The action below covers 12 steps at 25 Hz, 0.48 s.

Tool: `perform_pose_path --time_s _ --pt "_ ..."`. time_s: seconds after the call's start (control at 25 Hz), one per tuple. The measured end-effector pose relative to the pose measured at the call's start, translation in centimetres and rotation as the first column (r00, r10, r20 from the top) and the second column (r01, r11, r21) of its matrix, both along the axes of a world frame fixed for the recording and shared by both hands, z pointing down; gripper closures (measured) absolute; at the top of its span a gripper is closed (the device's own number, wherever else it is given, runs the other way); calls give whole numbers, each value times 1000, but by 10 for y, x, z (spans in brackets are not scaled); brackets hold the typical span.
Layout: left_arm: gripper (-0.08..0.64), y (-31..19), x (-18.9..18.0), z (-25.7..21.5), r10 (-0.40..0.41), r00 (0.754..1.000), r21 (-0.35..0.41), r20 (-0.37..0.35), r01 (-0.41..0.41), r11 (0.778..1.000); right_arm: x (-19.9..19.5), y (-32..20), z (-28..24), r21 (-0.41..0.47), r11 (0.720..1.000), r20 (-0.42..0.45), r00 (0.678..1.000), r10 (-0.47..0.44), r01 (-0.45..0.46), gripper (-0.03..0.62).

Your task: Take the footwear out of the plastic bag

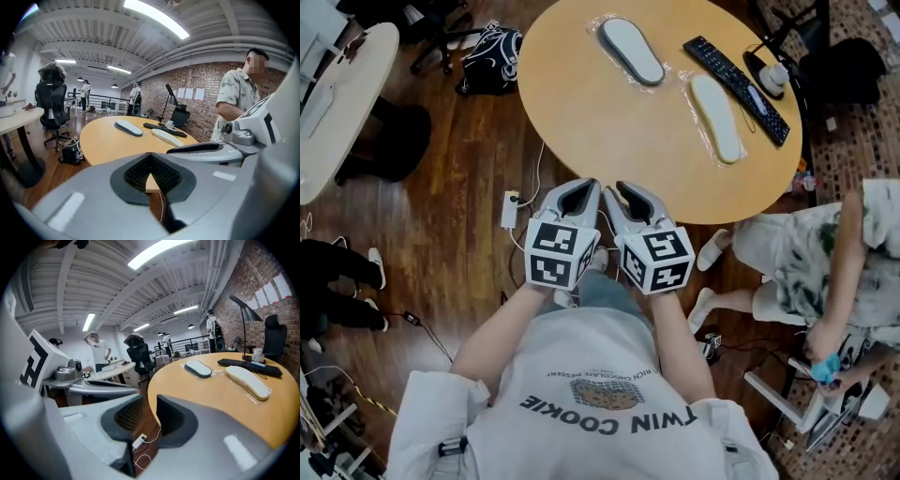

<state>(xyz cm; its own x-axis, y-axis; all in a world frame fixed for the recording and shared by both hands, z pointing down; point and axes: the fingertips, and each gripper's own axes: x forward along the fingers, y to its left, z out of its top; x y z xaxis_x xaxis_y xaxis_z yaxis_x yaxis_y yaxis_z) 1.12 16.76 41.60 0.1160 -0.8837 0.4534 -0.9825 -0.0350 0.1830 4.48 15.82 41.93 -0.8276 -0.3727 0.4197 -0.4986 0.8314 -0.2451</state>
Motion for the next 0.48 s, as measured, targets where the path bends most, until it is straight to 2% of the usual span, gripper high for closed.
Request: perform_pose_path --time_s 0.48 --pt "555 121 -14 -23 -7 1000 44 3 7 999 -14 119 -26 60 998 -29 999 33 -32 538"
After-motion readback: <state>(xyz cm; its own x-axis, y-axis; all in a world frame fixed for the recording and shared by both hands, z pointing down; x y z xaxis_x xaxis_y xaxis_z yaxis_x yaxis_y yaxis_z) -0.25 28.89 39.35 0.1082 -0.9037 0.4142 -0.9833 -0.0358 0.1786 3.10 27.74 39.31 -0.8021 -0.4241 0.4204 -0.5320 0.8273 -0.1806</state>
